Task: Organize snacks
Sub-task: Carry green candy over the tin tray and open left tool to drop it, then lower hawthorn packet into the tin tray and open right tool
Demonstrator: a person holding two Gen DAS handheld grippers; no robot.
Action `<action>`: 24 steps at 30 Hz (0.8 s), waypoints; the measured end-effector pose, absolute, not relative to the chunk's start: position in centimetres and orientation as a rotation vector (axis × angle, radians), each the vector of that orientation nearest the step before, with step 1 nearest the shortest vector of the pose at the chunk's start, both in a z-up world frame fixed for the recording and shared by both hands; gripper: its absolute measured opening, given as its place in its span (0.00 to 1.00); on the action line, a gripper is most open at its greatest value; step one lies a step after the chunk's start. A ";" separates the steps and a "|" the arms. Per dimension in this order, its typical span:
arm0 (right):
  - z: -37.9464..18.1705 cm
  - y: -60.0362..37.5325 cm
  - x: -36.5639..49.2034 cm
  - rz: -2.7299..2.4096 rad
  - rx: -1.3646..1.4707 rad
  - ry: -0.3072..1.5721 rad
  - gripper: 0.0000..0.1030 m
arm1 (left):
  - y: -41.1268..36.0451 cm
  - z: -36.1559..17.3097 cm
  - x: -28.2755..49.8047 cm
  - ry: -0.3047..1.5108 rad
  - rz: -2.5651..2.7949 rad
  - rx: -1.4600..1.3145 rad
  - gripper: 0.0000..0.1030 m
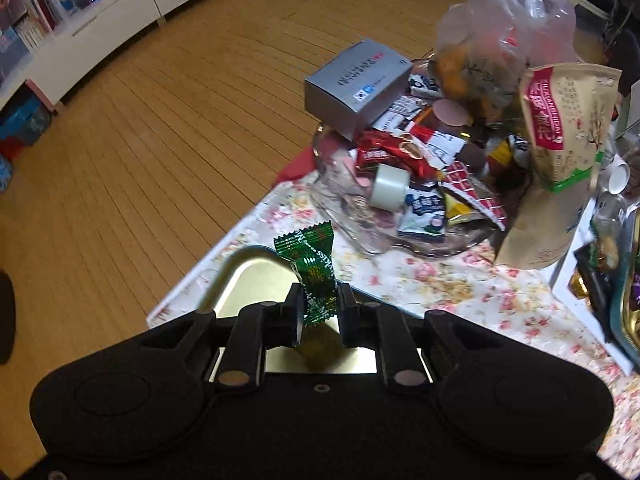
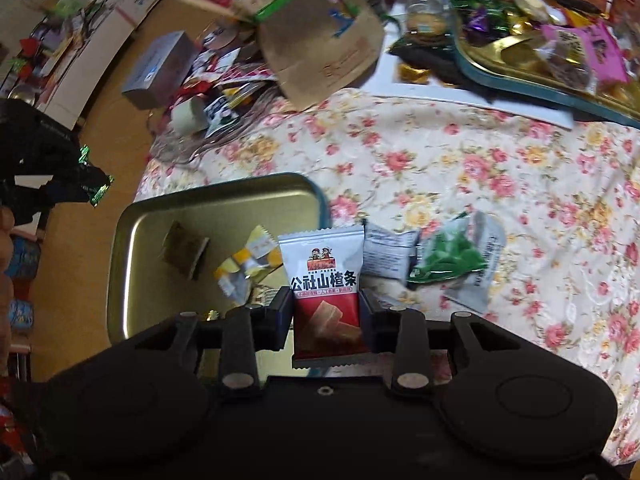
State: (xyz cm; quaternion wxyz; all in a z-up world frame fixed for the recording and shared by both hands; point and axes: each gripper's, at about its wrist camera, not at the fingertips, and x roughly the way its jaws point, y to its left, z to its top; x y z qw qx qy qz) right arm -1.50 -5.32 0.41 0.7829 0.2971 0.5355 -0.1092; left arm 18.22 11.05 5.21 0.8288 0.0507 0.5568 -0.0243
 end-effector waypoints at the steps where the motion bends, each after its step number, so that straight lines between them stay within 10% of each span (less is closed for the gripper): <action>1: 0.4 -4.8 -1.2 -0.222 0.636 1.156 0.36 | 11.4 5.3 18.4 1.186 -0.056 0.103 0.22; 24: 0.3 -1.9 -0.1 -0.086 0.608 1.139 0.36 | 14.2 7.4 18.0 1.204 -0.060 0.051 0.28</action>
